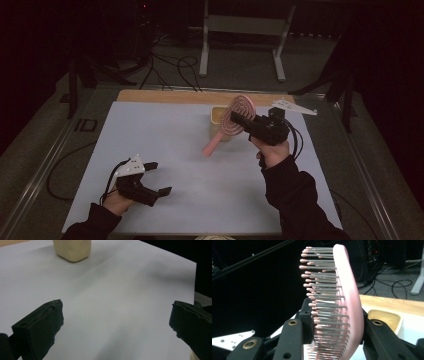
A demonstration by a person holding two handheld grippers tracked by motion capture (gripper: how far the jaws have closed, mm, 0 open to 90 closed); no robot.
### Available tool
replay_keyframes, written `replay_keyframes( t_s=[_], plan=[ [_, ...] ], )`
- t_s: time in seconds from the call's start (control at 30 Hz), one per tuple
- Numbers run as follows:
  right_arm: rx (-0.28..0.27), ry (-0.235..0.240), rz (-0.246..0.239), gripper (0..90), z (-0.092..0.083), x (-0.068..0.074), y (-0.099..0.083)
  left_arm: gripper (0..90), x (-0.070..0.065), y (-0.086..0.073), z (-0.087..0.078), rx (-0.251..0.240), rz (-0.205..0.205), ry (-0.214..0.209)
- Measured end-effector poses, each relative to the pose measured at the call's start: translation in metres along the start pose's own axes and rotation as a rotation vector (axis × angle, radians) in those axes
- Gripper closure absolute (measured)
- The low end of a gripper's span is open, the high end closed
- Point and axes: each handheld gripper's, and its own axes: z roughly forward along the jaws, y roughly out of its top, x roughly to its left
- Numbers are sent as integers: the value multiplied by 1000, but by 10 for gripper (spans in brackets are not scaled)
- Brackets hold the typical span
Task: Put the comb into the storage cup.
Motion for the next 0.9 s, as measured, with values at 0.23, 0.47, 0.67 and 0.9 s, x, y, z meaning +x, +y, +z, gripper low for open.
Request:
replay_keyframes(
  t_s=[0.23, 0.47, 0.67, 0.9],
  plan=[
    [-31, -14, -10, 639, -4, -2, 13, 0, 2, -14, -8, -12, 0, 25],
    [-62, -28, -18, 639, -5, -4, 26, 1, 5, -21, -15, -35, -14, 45],
    [-85, -44, -32, 639, -5, -6, 36, 1, 7, -25, -17, -64, -12, 57],
    [-100, -62, -40, 640, -3, -11, 45, 1, 7, -26, -19, -72, -11, 67]
  ],
)
